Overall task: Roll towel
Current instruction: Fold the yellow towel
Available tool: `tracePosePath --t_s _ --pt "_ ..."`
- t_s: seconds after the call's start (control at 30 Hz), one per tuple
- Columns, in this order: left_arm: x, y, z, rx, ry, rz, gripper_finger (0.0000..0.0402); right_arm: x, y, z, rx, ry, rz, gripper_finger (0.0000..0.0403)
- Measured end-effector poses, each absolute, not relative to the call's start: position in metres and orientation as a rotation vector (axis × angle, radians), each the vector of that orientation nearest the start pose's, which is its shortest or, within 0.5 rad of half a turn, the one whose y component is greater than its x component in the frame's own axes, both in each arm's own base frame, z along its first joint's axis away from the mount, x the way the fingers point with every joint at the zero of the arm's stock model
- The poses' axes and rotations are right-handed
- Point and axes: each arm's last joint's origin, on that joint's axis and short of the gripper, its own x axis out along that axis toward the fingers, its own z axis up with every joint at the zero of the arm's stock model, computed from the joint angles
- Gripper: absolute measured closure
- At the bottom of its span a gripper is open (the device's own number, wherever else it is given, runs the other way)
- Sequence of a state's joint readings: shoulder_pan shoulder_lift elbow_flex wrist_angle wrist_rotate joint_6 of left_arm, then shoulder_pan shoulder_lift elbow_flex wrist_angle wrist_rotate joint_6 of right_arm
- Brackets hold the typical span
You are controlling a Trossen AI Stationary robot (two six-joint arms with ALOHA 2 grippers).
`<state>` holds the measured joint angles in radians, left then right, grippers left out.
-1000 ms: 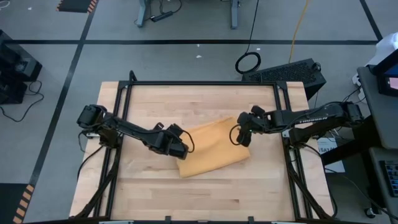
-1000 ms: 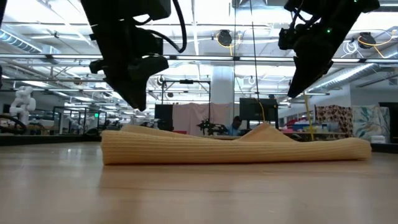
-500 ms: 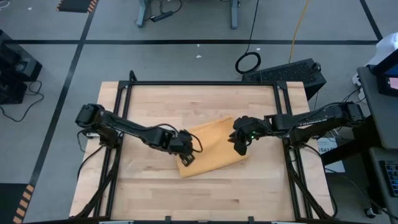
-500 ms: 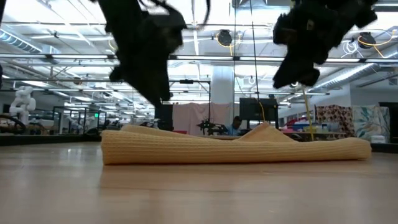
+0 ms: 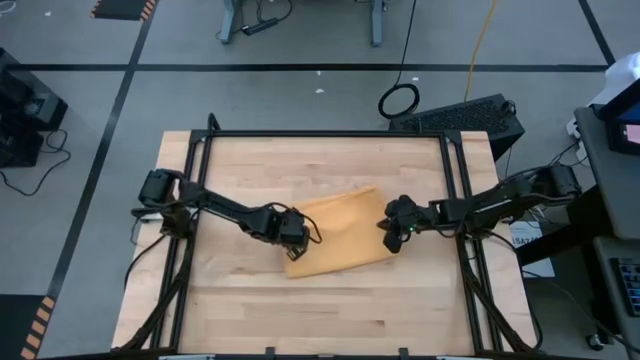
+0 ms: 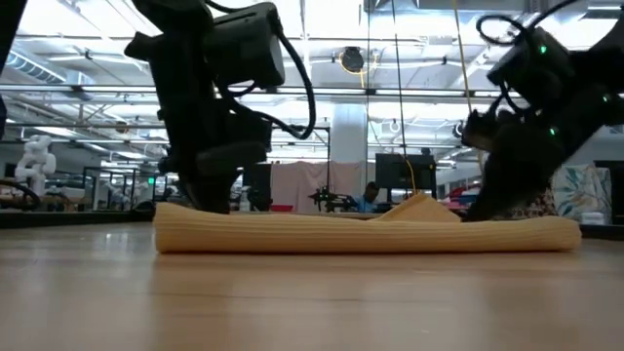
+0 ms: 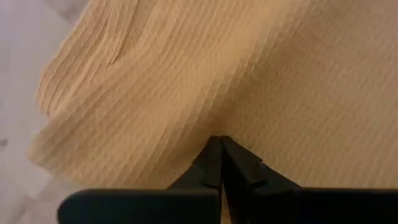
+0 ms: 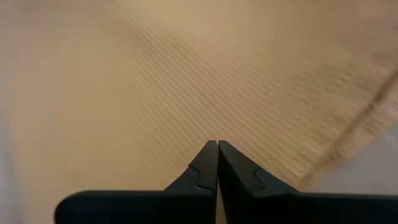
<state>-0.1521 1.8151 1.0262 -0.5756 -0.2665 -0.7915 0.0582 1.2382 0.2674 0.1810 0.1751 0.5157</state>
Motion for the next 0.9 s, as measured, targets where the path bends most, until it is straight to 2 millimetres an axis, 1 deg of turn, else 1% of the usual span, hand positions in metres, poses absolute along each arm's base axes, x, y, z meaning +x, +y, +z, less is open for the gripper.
tracePosePath --t_s 0.07,0.17,0.2,0.27,0.3,0.33,0.4,0.47,0.5,0.53,0.6,0.67,0.7,0.77,0.83,0.9 --pt "0.318 -0.039 0.135 -0.336 1.217 0.539 0.0397 0.185 0.005 0.111 0.378 0.756 -0.322 0.0400" --pt "0.318 -0.038 0.146 -0.287 1.242 0.405 0.0398 0.185 0.005 0.109 0.361 0.749 -0.345 0.0402" --pt "0.317 -0.037 0.152 -0.289 1.248 0.368 0.0397 0.184 0.005 0.109 0.354 0.747 -0.357 0.0402" --pt "0.314 -0.035 0.172 -0.280 1.229 0.308 0.0394 0.185 0.004 0.110 0.354 0.728 -0.359 0.0402" --pt "0.314 -0.032 0.183 -0.269 1.194 0.278 0.0391 0.186 0.005 0.111 0.358 0.714 -0.356 0.0402" --pt "0.316 -0.029 0.197 -0.250 1.122 0.222 0.0389 0.187 0.005 0.113 0.361 0.698 -0.353 0.0402" --pt "0.318 -0.025 0.220 -0.180 0.993 0.065 0.0388 0.190 0.005 0.116 0.358 0.656 -0.338 0.0402" --pt "0.326 -0.019 0.235 -0.135 0.846 -0.032 0.0391 0.192 0.005 0.120 0.327 0.619 -0.316 0.0402" --pt "0.330 -0.014 0.238 -0.121 0.804 -0.050 0.0394 0.194 0.005 0.123 0.306 0.589 -0.301 0.0402" --pt "0.331 -0.007 0.236 -0.111 0.805 -0.051 0.0396 0.197 0.005 0.126 0.286 0.553 -0.286 0.0402" --pt "0.335 0.006 0.225 -0.089 0.825 -0.032 0.0398 0.199 0.005 0.129 0.237 0.523 -0.262 0.0402" --pt "0.340 0.019 0.220 -0.081 0.813 -0.021 0.0398 0.201 0.006 0.133 0.202 0.483 -0.230 0.0402" --pt "0.341 0.023 0.215 -0.094 0.822 -0.052 0.0397 0.203 0.007 0.134 0.192 0.463 -0.211 0.0402" --pt "0.349 0.031 0.213 -0.114 0.767 -0.122 0.0397 0.204 0.010 0.136 0.171 0.447 -0.160 0.0402" --pt "0.350 0.034 0.206 -0.123 0.775 -0.170 0.0396 0.207 0.016 0.139 0.169 0.402 -0.100 0.0402" --pt "0.356 0.035 0.204 -0.097 0.736 -0.179 0.0396 0.210 0.023 0.141 0.166 0.365 -0.038 0.0403"
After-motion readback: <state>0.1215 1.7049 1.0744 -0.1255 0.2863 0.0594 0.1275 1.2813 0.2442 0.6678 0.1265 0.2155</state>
